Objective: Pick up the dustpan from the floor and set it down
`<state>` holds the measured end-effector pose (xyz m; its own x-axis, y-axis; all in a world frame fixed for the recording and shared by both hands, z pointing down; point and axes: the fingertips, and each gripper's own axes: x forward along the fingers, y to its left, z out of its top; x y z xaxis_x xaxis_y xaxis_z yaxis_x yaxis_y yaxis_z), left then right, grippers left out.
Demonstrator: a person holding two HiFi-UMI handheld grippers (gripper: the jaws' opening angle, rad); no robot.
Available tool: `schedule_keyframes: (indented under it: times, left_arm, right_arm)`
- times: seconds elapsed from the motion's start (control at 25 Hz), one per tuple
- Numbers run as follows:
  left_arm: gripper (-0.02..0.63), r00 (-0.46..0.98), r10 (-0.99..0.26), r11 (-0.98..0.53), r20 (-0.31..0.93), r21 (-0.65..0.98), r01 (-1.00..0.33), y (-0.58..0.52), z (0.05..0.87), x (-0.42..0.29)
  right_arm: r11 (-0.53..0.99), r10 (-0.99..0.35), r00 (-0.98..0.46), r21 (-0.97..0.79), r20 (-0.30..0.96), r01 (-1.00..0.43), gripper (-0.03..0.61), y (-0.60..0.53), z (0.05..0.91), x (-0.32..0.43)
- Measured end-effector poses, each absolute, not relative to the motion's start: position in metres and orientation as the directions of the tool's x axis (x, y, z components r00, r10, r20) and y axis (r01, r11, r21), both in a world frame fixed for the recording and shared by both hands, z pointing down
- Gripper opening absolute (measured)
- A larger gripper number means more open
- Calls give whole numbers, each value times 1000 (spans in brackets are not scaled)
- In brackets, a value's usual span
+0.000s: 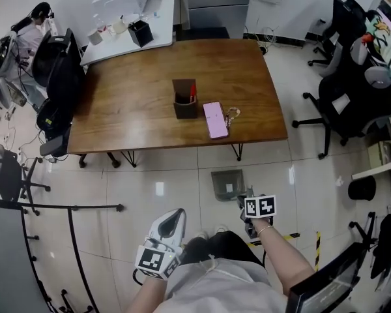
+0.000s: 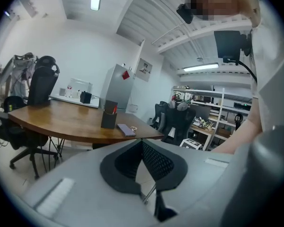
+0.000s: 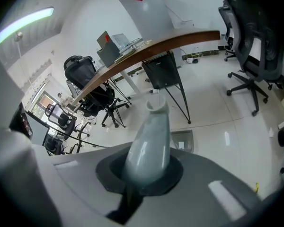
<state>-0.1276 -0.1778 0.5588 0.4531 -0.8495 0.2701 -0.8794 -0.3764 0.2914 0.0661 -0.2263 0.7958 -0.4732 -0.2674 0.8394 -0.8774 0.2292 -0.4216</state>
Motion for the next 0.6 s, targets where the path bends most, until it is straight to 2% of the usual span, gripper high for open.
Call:
schedule_keyframes:
  times: [0.28, 0.4, 0.48, 0.52, 0.56, 0.6]
  left_arm:
    - [15, 455, -851, -383, 262, 282, -879, -195, 580, -127]
    - [15, 461, -848, -389, 261, 283, -876, -197, 580, -124]
    - [15, 469, -845, -397, 258, 284, -872, -195, 578, -122]
    - [15, 473, -843, -403, 255, 282, -871, -193, 577, -122]
    - [15, 474, -843, -405, 254, 279, -871, -192, 576, -122]
    - [15, 469, -845, -401, 258, 276, -874, -191, 572, -124]
  right_arm:
    - [216, -301, -503, -456, 810, -863, 13, -230, 824, 63]
    - [241, -274, -454, -397, 848, -886, 30, -228, 829, 65]
    - [289, -233, -408, -338, 883, -896, 225, -220, 835, 65]
    - [310, -230, -383, -306, 895, -900, 278, -218, 838, 65]
    - [325, -244, -351, -264, 904, -908, 458, -218, 839, 67]
    - [333, -266, -312, -216, 912, -918, 584, -219, 839, 70]
